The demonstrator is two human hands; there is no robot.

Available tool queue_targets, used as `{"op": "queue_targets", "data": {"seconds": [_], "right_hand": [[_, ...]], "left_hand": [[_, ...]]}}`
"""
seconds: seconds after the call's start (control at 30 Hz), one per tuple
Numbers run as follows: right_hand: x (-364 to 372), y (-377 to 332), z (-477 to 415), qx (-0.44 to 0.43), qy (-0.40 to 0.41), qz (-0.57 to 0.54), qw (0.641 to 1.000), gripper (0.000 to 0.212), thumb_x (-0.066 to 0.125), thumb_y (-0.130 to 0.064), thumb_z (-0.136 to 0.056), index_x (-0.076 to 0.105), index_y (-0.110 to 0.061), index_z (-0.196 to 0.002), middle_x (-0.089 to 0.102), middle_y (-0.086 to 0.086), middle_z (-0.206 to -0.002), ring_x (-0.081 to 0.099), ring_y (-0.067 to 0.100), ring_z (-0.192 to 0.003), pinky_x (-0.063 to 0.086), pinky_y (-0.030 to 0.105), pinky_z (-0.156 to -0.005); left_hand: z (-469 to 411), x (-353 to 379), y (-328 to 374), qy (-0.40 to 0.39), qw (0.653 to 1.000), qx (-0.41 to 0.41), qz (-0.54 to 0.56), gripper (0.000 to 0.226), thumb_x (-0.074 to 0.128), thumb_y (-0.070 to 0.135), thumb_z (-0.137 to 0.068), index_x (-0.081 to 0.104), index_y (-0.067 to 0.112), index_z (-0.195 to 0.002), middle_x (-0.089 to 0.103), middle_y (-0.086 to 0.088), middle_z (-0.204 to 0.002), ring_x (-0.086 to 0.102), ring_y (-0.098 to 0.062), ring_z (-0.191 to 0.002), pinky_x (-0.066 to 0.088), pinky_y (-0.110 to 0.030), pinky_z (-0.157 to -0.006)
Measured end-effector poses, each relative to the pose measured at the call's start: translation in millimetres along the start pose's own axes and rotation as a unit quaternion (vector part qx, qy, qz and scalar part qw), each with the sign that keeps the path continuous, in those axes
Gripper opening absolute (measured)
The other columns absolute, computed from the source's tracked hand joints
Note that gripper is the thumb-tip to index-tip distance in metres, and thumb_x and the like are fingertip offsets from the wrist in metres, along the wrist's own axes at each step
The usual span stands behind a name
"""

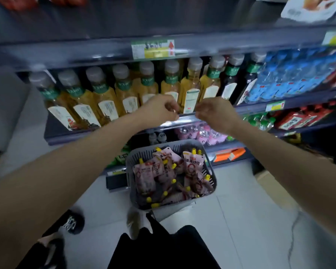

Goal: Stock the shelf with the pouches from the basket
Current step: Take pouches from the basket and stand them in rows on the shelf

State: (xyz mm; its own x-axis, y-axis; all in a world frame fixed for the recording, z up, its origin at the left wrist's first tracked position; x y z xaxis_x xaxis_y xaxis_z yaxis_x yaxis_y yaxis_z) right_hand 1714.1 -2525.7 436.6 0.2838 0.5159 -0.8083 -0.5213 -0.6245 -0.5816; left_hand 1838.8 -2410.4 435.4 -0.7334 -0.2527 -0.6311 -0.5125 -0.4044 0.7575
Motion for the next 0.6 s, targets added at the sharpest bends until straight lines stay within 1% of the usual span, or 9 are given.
{"op": "queue_targets", "data": {"seconds": [0.1,0.2,0.27,0.33,0.4,0.43,0.5,0.57,0.6], "right_hand": [[29,45,10,0.043,-0.065,0.010,0.997,0.021,0.060,-0.010,-0.089,0.068,-0.004,-0.107,0.070,0.012,-0.111,0.064,0.025,-0.105,0.040,0.019,-0.080],[52,73,15,0.063,-0.119,0.020,0.991,0.023,0.059,-0.010,-0.090,0.066,-0.002,-0.111,0.067,0.013,-0.118,0.061,0.025,-0.110,0.043,0.025,-0.092],[65,87,14,0.077,-0.137,0.019,0.987,0.024,0.059,-0.011,-0.090,0.065,-0.002,-0.112,0.066,0.013,-0.120,0.060,0.025,-0.113,0.042,0.025,-0.093],[77,99,8,0.089,-0.154,0.027,0.984,0.027,0.058,-0.012,-0.091,0.064,-0.003,-0.115,0.064,0.013,-0.123,0.058,0.027,-0.116,0.043,0.030,-0.097],[91,109,0,0.104,-0.172,0.043,0.979,0.030,0.056,-0.013,-0.092,0.061,-0.004,-0.120,0.061,0.013,-0.128,0.055,0.028,-0.120,0.042,0.033,-0.099],[98,115,-4,0.110,-0.181,0.053,0.976,0.032,0.056,-0.014,-0.092,0.060,-0.005,-0.122,0.060,0.013,-0.130,0.054,0.028,-0.121,0.041,0.034,-0.100],[111,127,-14,0.123,-0.189,0.068,0.972,0.033,0.056,-0.015,-0.092,0.060,-0.005,-0.123,0.060,0.013,-0.130,0.054,0.028,-0.121,0.042,0.035,-0.100],[125,139,-24,0.131,-0.191,0.084,0.969,0.032,0.056,-0.015,-0.092,0.060,-0.004,-0.122,0.060,0.015,-0.128,0.055,0.030,-0.119,0.044,0.035,-0.099],[132,144,-29,0.136,-0.191,0.090,0.968,0.033,0.056,-0.015,-0.091,0.060,-0.003,-0.121,0.060,0.016,-0.127,0.056,0.030,-0.118,0.045,0.035,-0.098]], "left_hand": [[-8,47,-33,-0.048,0.997,-0.064,-0.019,0.023,0.067,0.012,-0.084,0.064,0.005,-0.105,0.058,-0.004,-0.097,0.054,-0.016,-0.088,0.041,-0.018,-0.063],[-11,79,-59,-0.070,0.991,-0.113,-0.027,0.025,0.063,0.008,-0.086,0.064,-0.001,-0.109,0.063,-0.012,-0.108,0.058,-0.023,-0.100,0.042,-0.020,-0.075],[-15,94,-74,-0.081,0.986,-0.138,-0.040,0.024,0.060,0.006,-0.087,0.065,-0.001,-0.110,0.064,-0.015,-0.118,0.058,-0.025,-0.111,0.038,-0.019,-0.079],[-22,103,-93,-0.085,0.982,-0.161,-0.055,0.026,0.060,0.005,-0.087,0.065,0.000,-0.111,0.062,-0.015,-0.121,0.056,-0.025,-0.114,0.037,-0.018,-0.078],[-30,113,-116,-0.088,0.975,-0.194,-0.062,0.029,0.060,0.006,-0.087,0.063,-0.001,-0.115,0.060,-0.016,-0.122,0.055,-0.028,-0.115,0.041,-0.026,-0.085],[-34,117,-129,-0.092,0.971,-0.214,-0.062,0.029,0.060,0.007,-0.088,0.062,-0.002,-0.115,0.060,-0.016,-0.119,0.055,-0.029,-0.114,0.043,-0.030,-0.086],[-42,126,-154,-0.094,0.963,-0.245,-0.055,0.020,0.060,0.006,-0.088,0.063,-0.002,-0.106,0.058,-0.015,-0.098,0.059,-0.028,-0.101,0.042,-0.032,-0.078],[-50,134,-176,-0.085,0.957,-0.272,-0.062,0.008,0.059,0.005,-0.087,0.059,0.005,-0.079,0.049,-0.007,-0.077,0.053,-0.020,-0.075,0.038,-0.030,-0.068],[-56,140,-189,-0.081,0.953,-0.283,-0.066,0.023,0.059,0.005,-0.087,0.050,0.010,-0.067,0.043,-0.004,-0.069,0.046,-0.016,-0.064,0.036,-0.030,-0.062]]}}
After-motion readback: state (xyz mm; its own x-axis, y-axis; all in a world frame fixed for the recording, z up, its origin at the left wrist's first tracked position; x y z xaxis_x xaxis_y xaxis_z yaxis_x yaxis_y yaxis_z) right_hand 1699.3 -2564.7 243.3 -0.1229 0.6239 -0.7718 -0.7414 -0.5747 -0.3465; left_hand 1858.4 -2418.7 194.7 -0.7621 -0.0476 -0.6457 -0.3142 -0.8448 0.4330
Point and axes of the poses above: each hand's wrist, its own z-axis away from the middle knuckle, its own x-axis out of the palm, y = z × x, the point moved 3 cm from there along -z, towards the middle knuckle
